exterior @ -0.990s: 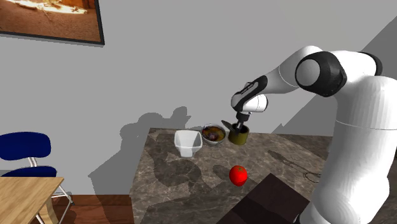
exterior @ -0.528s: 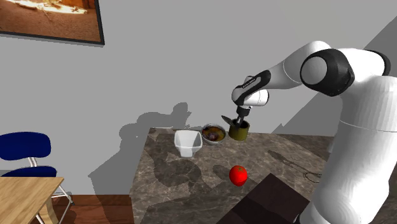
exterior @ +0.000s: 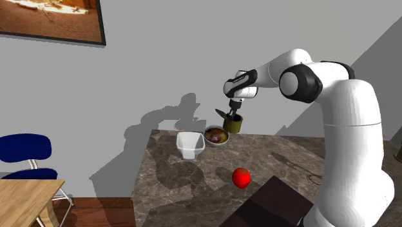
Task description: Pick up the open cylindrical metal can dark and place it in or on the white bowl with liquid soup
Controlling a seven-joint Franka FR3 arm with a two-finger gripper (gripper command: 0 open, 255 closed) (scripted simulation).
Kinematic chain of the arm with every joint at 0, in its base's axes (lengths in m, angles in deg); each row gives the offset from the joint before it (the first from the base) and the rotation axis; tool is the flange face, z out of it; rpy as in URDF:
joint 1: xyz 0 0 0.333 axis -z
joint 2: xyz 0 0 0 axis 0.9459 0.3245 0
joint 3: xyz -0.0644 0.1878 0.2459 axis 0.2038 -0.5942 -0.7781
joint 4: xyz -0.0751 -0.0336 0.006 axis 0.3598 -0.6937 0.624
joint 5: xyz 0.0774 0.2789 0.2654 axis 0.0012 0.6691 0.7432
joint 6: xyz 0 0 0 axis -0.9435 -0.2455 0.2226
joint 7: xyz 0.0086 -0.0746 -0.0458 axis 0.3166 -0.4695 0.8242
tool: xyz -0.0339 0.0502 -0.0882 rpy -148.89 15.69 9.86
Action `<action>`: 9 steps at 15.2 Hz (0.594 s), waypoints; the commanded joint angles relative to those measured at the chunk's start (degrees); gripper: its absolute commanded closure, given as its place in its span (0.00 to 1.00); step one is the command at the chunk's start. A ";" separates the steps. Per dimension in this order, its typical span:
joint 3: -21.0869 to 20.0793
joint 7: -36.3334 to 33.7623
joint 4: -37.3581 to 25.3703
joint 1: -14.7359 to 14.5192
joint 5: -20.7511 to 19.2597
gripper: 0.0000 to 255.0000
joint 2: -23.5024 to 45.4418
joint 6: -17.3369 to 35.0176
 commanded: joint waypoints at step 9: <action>-1.59 -2.38 -22.60 1.52 1.26 1.00 14.48 -8.08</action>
